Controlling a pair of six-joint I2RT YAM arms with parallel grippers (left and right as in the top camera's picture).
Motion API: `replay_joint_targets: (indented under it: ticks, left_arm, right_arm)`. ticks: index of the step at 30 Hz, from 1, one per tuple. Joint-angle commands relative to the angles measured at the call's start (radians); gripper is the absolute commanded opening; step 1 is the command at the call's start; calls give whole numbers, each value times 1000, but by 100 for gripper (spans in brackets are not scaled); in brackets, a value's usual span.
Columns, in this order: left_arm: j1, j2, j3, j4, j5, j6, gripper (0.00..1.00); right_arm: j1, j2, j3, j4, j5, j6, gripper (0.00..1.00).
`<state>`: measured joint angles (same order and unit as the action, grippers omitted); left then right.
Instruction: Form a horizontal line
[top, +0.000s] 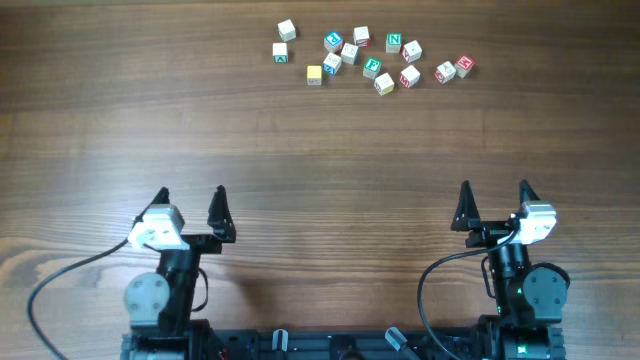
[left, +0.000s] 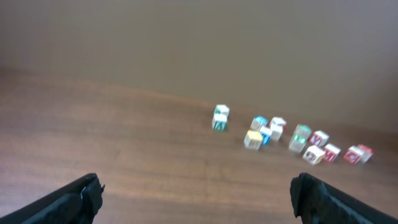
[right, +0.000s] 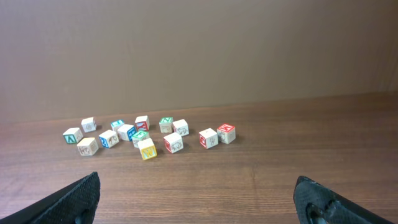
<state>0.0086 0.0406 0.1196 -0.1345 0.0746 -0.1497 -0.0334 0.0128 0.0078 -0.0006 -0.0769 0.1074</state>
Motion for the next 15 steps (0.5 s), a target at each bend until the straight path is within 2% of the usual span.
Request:
replay_joint_targets:
  ticks: [1,5,8,12,15]
  left_arm:
    - [6,96,195,-40,26,46,100]
    - [6,319,442,-135,106,47,100]
    - [6,591,719,-272,229,91,100]
    - [3,897,1030,-438,265,114,100]
    - [-76,1135,1257,-549,276,177,100]
  right_arm:
    - [-3,2,-3,2,14,0,100]
    - [-3,2,-3,2,14,0,100]
    - [-3,2,-3,2,14,0,100]
    - [-3,2,-3,2,14,0,100]
    - [-3,2,-3,2,14,0,100]
